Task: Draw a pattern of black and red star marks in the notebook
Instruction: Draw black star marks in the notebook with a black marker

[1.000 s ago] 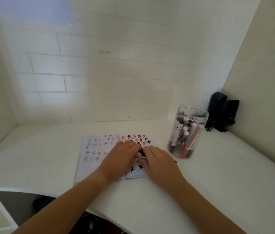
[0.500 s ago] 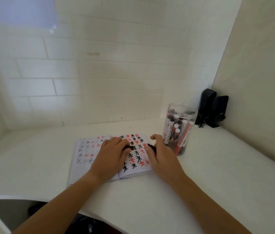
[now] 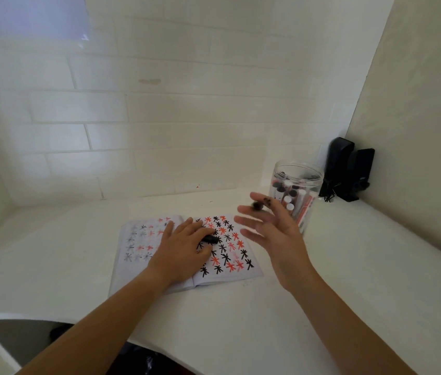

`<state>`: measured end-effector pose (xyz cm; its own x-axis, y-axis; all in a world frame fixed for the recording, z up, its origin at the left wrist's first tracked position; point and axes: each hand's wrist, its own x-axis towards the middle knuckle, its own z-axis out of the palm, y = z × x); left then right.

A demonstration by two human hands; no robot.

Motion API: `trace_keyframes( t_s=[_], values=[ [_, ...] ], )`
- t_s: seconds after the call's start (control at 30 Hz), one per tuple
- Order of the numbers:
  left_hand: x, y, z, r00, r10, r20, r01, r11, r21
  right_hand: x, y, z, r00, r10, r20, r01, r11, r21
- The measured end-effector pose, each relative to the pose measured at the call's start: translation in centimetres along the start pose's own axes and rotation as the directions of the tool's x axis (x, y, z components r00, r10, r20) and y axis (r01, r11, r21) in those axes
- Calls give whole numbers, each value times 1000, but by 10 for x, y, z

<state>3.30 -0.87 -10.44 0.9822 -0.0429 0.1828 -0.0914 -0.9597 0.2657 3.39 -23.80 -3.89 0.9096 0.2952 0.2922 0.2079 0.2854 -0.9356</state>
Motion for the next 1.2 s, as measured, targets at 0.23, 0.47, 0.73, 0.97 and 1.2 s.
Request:
trace_keyframes(
  t_s=[0.23, 0.47, 0.73, 0.97, 1.2],
  values=[
    [1, 0, 1, 1000, 4, 16, -4, 999, 34, -16, 29, 27, 966, 232, 118, -182, 927, -327],
    [3, -1, 1, 1000, 9, 16, -9, 999, 34, -19, 26, 25, 960, 252, 125, -165, 866, -472],
    [5, -1, 1, 999, 9, 34, -11, 999, 41, -22, 32, 26, 973, 229, 12, -182, 800, -571],
    [5, 1, -1, 999, 10, 45, -12, 999, 40, -23, 35, 28, 967, 243, 75, -152, 788, -596],
    [6, 0, 1, 1000, 5, 31, -7, 999, 43, -23, 33, 28, 968, 250, 22, -186, 773, -606]
  ],
)
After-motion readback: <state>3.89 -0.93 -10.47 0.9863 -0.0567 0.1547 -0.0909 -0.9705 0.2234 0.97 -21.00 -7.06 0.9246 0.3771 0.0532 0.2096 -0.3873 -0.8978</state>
